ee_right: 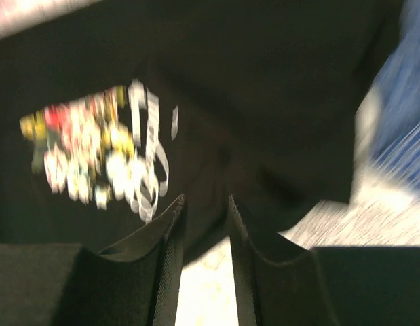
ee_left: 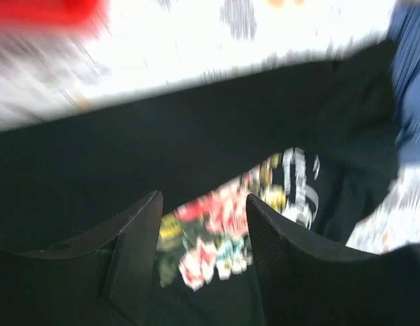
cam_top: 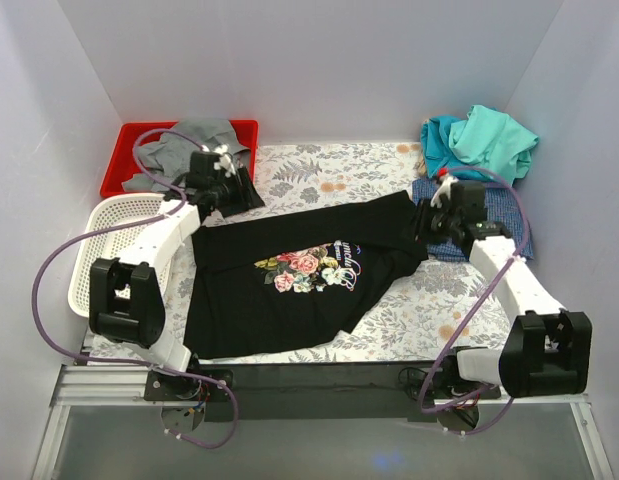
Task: Fold and stack the t-shirts
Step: Fold the tshirt
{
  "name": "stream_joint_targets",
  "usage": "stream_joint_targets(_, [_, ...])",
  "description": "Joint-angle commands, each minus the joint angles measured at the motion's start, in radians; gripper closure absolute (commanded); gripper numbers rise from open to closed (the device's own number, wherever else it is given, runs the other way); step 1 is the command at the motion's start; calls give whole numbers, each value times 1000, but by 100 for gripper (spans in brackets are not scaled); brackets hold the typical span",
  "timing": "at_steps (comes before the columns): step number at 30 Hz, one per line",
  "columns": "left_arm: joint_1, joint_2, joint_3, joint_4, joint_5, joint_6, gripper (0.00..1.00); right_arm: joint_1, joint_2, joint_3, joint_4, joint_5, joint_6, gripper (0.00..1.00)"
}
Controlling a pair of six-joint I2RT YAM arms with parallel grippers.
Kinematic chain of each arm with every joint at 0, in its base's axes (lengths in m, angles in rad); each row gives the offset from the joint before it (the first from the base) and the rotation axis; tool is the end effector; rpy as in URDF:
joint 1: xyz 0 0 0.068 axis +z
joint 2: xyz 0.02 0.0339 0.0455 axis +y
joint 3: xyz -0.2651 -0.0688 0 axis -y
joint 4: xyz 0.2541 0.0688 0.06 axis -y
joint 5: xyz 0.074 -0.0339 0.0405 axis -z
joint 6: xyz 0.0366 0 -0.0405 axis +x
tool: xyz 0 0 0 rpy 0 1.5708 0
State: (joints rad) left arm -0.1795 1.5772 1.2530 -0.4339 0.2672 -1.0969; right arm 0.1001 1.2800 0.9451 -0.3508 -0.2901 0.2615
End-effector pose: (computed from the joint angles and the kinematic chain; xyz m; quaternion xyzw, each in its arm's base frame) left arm 0.3535 -0.0740 0.2794 -0.3559 0.8396 -0.3317 0.2417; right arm 0.2856 0.0392 0.2716 0.0104 0.8963 0.2047 0.3934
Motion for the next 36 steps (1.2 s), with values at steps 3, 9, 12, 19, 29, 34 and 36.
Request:
stream_joint_targets(3, [-136, 43, -113, 30, 72, -46, 50, 72, -167, -202, -16, -96, 128, 66])
stream_joint_targets(9, [-190, 164, -83, 49, 52, -75, 51, 136, -222, -331, -33, -67, 211, 72])
stream_joint_targets(12, [-212, 210, -55, 40, 43, -72, 52, 176, -222, -367, -42, -38, 232, 73])
stream_joint_targets(19, [-256, 283, -17, 26, 14, -69, 52, 201, -191, -405, -40, 22, 260, 67])
stream_joint_targets(29, [-276, 307, -32, 43, -28, -72, 41, 216, -116, -451, 94, 54, 286, 55])
stream_joint_targets(34, [-278, 313, -29, 41, -45, -78, 34, 219, -58, -457, 209, 31, 295, 55])
stream_joint_targets(36, [-278, 317, -26, 37, -42, -78, 20, 220, -30, -453, 222, 35, 301, 55])
